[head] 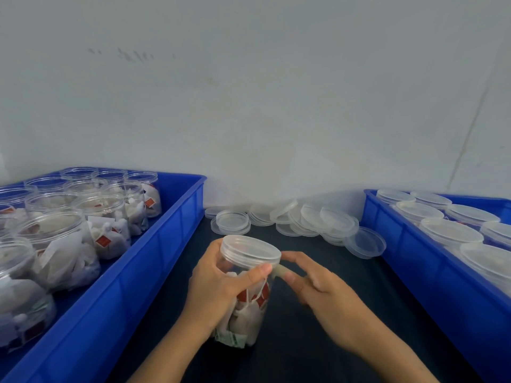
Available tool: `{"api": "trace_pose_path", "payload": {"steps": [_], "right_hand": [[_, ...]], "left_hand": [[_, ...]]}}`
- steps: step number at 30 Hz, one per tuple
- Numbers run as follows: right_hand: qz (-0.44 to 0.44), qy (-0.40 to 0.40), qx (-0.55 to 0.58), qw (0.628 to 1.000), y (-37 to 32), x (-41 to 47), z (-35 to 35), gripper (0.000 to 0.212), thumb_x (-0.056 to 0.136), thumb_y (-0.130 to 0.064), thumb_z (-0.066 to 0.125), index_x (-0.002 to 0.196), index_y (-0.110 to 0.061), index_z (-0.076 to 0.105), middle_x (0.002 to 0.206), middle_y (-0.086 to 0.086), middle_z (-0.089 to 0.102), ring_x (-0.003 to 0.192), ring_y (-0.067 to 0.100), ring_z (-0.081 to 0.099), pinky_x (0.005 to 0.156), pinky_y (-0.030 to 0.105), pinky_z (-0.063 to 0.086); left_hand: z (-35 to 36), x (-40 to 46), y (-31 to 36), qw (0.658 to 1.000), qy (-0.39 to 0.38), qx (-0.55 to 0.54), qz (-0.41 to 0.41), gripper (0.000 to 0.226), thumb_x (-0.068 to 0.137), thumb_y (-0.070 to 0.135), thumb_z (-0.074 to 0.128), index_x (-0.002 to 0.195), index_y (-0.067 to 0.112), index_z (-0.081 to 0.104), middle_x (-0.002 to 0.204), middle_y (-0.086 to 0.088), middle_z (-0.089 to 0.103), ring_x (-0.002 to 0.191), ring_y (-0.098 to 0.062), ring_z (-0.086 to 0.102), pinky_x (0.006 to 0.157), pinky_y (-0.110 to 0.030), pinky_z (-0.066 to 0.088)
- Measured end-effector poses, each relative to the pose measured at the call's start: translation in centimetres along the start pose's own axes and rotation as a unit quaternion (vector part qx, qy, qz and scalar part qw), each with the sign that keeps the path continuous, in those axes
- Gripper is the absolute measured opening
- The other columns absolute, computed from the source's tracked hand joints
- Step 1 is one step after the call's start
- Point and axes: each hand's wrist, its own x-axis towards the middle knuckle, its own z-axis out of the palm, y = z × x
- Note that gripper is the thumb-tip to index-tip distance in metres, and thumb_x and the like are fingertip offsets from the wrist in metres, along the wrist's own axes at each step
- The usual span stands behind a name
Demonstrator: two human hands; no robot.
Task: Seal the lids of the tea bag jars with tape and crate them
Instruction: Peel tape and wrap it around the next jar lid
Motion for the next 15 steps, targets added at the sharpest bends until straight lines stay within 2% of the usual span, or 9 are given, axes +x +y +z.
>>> {"api": "trace_pose_path", "payload": {"steps": [2, 4, 6, 8, 11, 13, 15], "right_hand": [[-0.002, 0.017, -0.035, 0.999, -0.3, -0.1, -0.4, 0.028, 0.097, -0.055, 0.034, 0.123, -0.065, 0.032, 0.086, -0.021, 0.061, 0.085, 0.002, 0.057, 0.081, 0.025, 0.048], [-0.002, 0.017, -0.063, 0.998, -0.6, -0.3, -0.5, 0.035, 0.096, -0.057, 0.031, 0.128, -0.067, 0.023, 0.101, -0.007, 0.067, 0.094, 0.009, 0.061, 0.086, 0.03, 0.051], [-0.007, 0.016, -0.077, 0.997, -0.7, -0.3, -0.6, 0.042, 0.091, -0.063, 0.027, 0.13, -0.07, 0.015, 0.108, 0.003, 0.068, 0.098, 0.015, 0.063, 0.087, 0.032, 0.052], [-0.014, 0.017, -0.068, 0.997, -0.5, -0.3, -0.8, 0.044, 0.086, -0.065, 0.027, 0.127, -0.074, 0.012, 0.11, 0.006, 0.067, 0.101, 0.018, 0.063, 0.087, 0.032, 0.05], [-0.028, 0.011, -0.037, 0.999, -0.1, -0.3, -1.2, 0.044, 0.093, -0.056, 0.039, 0.124, -0.079, 0.018, 0.113, -0.007, 0.068, 0.104, 0.012, 0.06, 0.091, 0.029, 0.049], [-0.038, 0.016, -0.033, 0.999, 0.1, -0.2, -1.3, 0.044, 0.095, -0.051, 0.044, 0.125, -0.077, 0.026, 0.123, -0.019, 0.063, 0.113, 0.005, 0.056, 0.093, 0.024, 0.046], [-0.043, 0.026, -0.045, 0.998, 0.0, -0.1, -1.3, 0.041, 0.095, -0.049, 0.046, 0.126, -0.072, 0.033, 0.129, -0.033, 0.053, 0.121, -0.002, 0.05, 0.093, 0.016, 0.041]], "left_hand": [[0.0, 0.0, 0.3, 0.999, -0.027, -0.028, -0.005, 0.078, 0.043, 0.065, 0.084, 0.11, 0.032, 0.061, 0.101, 0.016, 0.071, 0.094, 0.001, 0.067, 0.069, -0.015, 0.05], [0.0, 0.0, 0.5, 0.996, -0.063, -0.055, -0.012, 0.081, 0.041, 0.058, 0.082, 0.113, 0.025, 0.063, 0.102, 0.01, 0.073, 0.095, -0.005, 0.069, 0.072, -0.019, 0.052], [-0.3, 0.2, 0.5, 0.992, -0.099, -0.081, -0.022, 0.081, 0.043, 0.053, 0.083, 0.114, 0.02, 0.063, 0.104, 0.004, 0.074, 0.096, -0.011, 0.07, 0.075, -0.023, 0.053], [-0.5, 0.2, 0.5, 0.987, -0.124, -0.096, -0.027, 0.081, 0.044, 0.049, 0.084, 0.116, 0.018, 0.062, 0.106, 0.001, 0.074, 0.099, -0.014, 0.07, 0.075, -0.023, 0.054], [-0.5, 0.3, 0.4, 0.984, -0.134, -0.115, -0.03, 0.095, 0.036, 0.049, 0.09, 0.119, 0.018, 0.054, 0.105, 0.006, 0.073, 0.098, -0.01, 0.07, 0.07, -0.019, 0.055], [-0.5, 0.4, 0.3, 0.98, -0.152, -0.121, -0.029, 0.106, 0.03, 0.054, 0.092, 0.119, 0.017, 0.05, 0.105, 0.005, 0.073, 0.097, -0.012, 0.07, 0.07, -0.02, 0.056], [-0.5, 0.4, 0.4, 0.978, -0.165, -0.122, -0.028, 0.105, 0.032, 0.053, 0.092, 0.12, 0.014, 0.049, 0.105, 0.002, 0.072, 0.098, -0.015, 0.07, 0.071, -0.021, 0.056]]}}
